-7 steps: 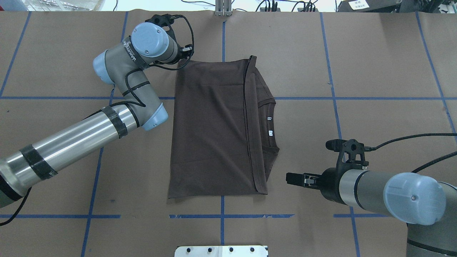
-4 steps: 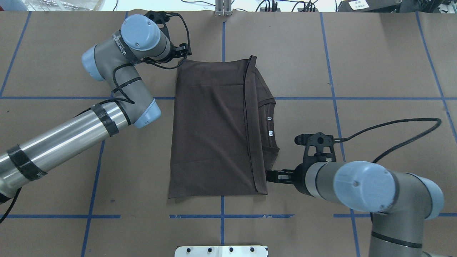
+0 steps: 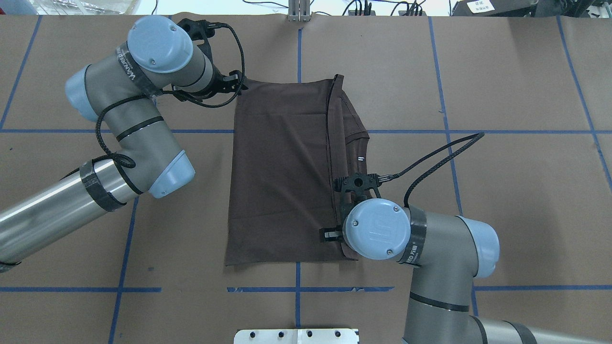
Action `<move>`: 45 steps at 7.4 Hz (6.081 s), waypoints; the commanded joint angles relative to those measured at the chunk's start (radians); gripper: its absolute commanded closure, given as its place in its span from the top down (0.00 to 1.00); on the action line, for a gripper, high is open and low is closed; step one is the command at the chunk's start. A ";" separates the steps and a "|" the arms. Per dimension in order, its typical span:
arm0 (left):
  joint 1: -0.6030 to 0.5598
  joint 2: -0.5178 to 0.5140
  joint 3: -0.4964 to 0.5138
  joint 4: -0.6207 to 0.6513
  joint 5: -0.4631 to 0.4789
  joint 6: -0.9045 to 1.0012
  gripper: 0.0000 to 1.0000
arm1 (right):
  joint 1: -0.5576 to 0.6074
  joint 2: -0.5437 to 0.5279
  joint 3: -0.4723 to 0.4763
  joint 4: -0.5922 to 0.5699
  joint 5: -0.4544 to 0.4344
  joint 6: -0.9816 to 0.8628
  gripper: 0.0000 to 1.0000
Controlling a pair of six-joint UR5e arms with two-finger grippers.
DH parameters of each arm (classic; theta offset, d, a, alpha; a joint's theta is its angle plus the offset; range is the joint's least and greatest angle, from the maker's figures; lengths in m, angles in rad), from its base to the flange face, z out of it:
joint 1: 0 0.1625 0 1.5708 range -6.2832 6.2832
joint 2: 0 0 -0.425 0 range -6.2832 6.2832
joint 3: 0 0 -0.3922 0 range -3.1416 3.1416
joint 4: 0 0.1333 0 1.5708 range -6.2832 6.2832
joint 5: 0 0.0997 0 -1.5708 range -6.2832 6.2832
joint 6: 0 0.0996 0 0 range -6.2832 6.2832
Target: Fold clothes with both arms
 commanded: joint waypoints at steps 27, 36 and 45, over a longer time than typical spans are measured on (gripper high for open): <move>0.023 0.030 -0.055 0.013 -0.012 -0.005 1.00 | 0.222 0.150 -0.178 -0.104 0.119 -0.236 1.00; 0.455 0.261 -0.313 0.026 0.089 -0.682 0.99 | 0.305 -0.004 -0.156 0.371 0.363 -0.069 1.00; 0.492 0.300 -0.339 0.051 0.088 -0.690 0.75 | 0.305 0.000 -0.150 0.362 0.368 -0.070 1.00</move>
